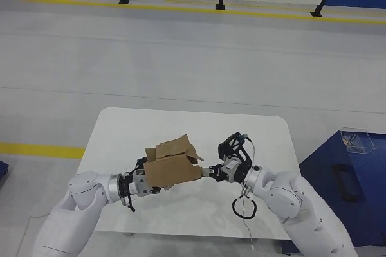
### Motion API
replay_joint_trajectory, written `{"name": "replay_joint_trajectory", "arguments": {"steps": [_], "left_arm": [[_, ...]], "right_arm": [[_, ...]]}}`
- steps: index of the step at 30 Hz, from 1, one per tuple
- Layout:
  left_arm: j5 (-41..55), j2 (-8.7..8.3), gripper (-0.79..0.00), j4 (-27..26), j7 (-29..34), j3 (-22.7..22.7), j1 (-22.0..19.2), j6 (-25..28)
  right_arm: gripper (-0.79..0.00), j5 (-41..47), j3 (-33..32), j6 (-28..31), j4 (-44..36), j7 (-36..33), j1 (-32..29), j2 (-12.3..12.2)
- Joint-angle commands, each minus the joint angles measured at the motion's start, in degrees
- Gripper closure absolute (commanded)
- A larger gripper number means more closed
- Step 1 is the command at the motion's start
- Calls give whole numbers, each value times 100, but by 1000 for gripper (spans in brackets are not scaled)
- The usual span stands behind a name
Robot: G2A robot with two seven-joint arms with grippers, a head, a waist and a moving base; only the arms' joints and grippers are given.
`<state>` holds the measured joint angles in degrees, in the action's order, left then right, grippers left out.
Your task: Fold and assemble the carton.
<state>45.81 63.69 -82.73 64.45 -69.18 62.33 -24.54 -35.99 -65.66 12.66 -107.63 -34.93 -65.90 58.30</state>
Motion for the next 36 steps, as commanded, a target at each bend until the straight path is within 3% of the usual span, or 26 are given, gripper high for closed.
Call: {"name": "replay_joint_trajectory", "arguments": {"steps": [1, 9, 21, 36], "left_arm": [[-54, -11, 0, 2, -64, -21, -6, 24], [-47, -26, 0, -7, -343, -67, -1, 114], [12, -47, 0, -78, -322, -63, 74, 291], [-156, -99, 0, -390, 205, -187, 320, 1356]], "right_arm": [[-785, 73, -125, 22, -108, -33, -61, -15], [-785, 44, -231, 48, -544, -147, -214, -28], [-785, -203, 335, -106, -322, -102, 194, 111], [-785, -1, -52, -114, -122, -247, 220, 102]]}}
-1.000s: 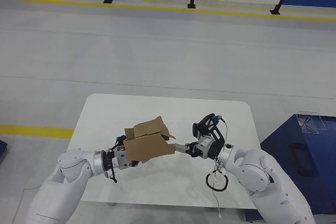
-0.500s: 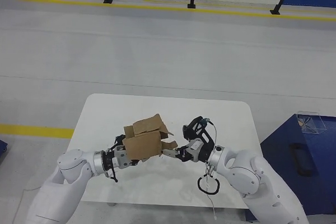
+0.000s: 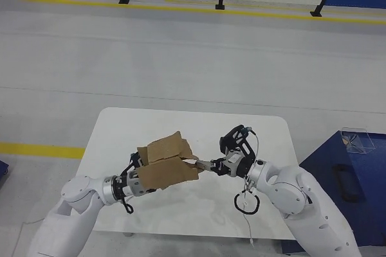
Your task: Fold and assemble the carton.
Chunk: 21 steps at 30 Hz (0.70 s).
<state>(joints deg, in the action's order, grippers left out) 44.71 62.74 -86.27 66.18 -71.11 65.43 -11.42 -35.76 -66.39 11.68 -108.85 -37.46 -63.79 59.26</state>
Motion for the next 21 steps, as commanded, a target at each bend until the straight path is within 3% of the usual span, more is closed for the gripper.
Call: {"name": "replay_joint_trajectory", "arguments": {"steps": [1, 12, 21], "left_arm": [[-73, -8, 0, -66, 61, 10, 23, 76], [-441, -41, 0, -334, 388, 106, 180, 616], [-422, -50, 0, -345, 340, 128, 219, 651]], "right_arm": [[-785, -61, 40, -28, 8, 10, 25, 11], [-785, -381, 270, -204, -28, 246, 59, 84], [-785, -434, 221, -244, -48, 273, 62, 111]]}}
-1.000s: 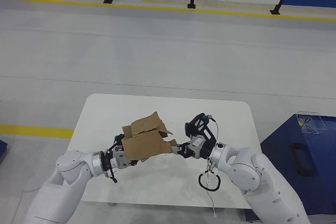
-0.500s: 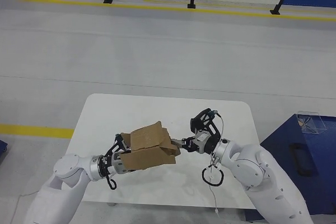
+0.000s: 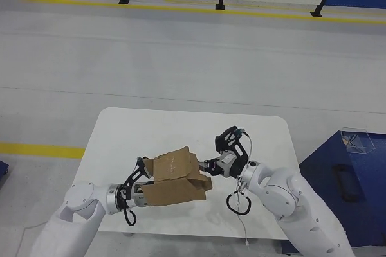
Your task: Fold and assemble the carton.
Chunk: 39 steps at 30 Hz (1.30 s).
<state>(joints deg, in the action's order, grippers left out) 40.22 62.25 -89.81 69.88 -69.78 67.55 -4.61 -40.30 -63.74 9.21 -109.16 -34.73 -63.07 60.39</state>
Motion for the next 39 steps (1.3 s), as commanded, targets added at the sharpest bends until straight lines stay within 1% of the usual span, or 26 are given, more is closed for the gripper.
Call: {"name": "replay_joint_trajectory", "arguments": {"steps": [1, 3, 6, 9, 11, 15, 19, 24, 32, 39], "left_arm": [[104, -1, 0, 19, -16, -14, 5, -65], [243, -3, 0, 66, 19, -52, -4, -126], [203, -16, 0, 116, 21, -87, -9, -108], [149, -21, 0, 134, -42, -89, -8, -88], [30, -25, 0, 117, -139, -87, -6, -17], [-261, -31, 0, 43, -359, -64, 38, 199], [-287, -32, 0, 14, -398, -40, 55, 219], [-244, -34, 0, 8, -419, -41, 71, 237], [-246, -45, 0, 43, -427, -45, 65, 191], [-194, -46, 0, 84, -436, -34, 54, 186]], "right_arm": [[-785, 48, -111, -9, -31, 10, -24, -7], [-785, 95, -268, -33, -77, 38, -75, -21], [-785, 312, -569, -16, -256, 187, -215, -43], [-785, 648, -797, 134, -532, 327, -450, -61], [-785, 735, -857, 263, -660, 287, -566, -73], [-785, 589, -723, 328, -731, 86, -610, -71], [-785, 460, -417, 266, -599, -16, -509, -31], [-785, 384, -146, 201, -424, 20, -355, 25], [-785, 610, -159, 202, -355, -55, -276, 55], [-785, 548, -4, 172, -259, -23, -199, 98]]}}
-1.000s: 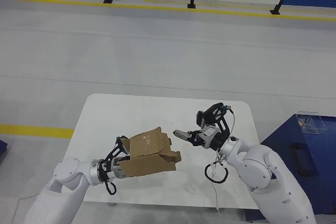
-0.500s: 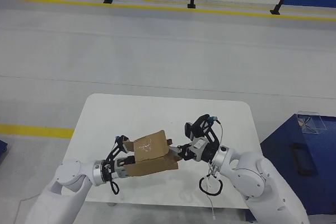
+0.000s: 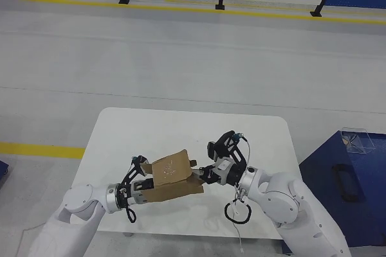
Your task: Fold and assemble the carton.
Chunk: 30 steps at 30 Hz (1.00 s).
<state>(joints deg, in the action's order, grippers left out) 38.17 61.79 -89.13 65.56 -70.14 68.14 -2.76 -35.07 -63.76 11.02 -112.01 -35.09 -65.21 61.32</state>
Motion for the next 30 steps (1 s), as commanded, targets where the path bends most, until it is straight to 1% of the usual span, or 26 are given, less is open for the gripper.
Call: {"name": "replay_joint_trajectory", "arguments": {"steps": [1, 4, 10, 13, 20, 30], "left_arm": [[20, 1, 0, 22, 1, 2, -8, 0], [115, -6, 0, 45, 95, -6, -8, -122], [115, -6, 0, 45, 95, -6, -8, -122], [72, -1, 0, -25, -57, 18, 34, -95], [32, 40, 0, -14, -356, 140, 61, 262], [330, 96, 0, 219, -841, 32, 73, 872]], "right_arm": [[-785, 35, -10, -9, 39, 12, 23, 7], [-785, 139, -71, 18, 66, 9, 30, 10], [-785, 204, -138, 56, 61, -64, 13, 11], [-785, 199, -110, 55, 57, -90, 26, 20], [-785, 165, -9, 22, 76, -125, 102, 51], [-785, 251, -341, -4, 84, -98, 40, 31]]}}
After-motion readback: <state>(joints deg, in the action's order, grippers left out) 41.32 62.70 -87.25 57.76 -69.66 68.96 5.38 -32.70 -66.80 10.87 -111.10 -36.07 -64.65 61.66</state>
